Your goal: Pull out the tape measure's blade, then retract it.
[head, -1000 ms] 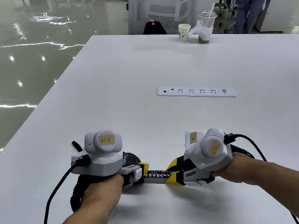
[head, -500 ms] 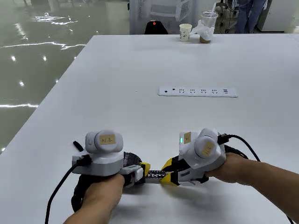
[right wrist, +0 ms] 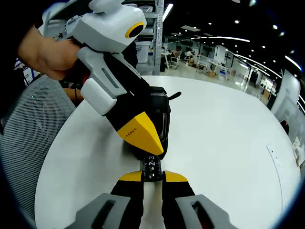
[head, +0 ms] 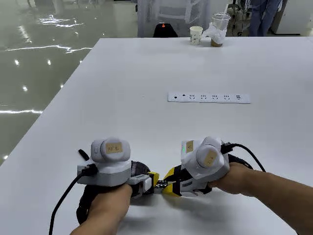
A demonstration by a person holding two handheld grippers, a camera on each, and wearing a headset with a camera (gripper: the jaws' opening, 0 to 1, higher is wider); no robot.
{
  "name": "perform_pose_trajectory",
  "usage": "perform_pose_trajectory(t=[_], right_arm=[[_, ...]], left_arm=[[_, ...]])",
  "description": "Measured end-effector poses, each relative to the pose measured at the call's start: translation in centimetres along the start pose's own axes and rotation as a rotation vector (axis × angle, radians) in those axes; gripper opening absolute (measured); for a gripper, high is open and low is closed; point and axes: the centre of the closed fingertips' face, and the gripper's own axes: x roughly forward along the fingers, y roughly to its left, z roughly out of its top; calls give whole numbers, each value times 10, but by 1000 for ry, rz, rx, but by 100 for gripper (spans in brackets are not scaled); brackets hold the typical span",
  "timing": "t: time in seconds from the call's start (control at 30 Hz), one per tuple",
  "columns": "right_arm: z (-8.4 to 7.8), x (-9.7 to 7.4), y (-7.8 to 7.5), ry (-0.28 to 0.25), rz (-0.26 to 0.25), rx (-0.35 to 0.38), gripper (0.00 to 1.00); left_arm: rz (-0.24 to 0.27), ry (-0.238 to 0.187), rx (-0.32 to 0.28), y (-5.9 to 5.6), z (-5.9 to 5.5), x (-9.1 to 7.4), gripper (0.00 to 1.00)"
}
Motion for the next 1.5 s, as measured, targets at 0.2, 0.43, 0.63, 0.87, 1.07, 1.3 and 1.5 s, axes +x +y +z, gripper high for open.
perform_pose_trajectory(t=[0.2, 0.43, 0.63, 0.87, 1.07, 1.3, 1.5], right_arm=[[4, 5, 0, -6, 3, -6, 11], [8, 9, 1, -13, 3, -6, 11], [10, 11, 0, -17, 1, -3, 11], [10, 11, 1, -17, 3, -3, 11], [10, 11, 1, -17, 7, -12, 12], [11, 12, 1, -13, 8, -26, 12], [11, 12, 1, -8, 7, -37, 12]], left_arm=[[1, -1, -2, 0, 0, 0, 60], [1, -2, -5, 0, 0, 0, 60], [3, -4, -7, 0, 0, 0, 60], [-1, -2, -3, 0, 0, 0, 61], [-2, -2, -1, -1, 0, 0, 62], [4, 3, -4, -1, 0, -1, 63], [5, 0, -13, -1, 0, -1, 63]])
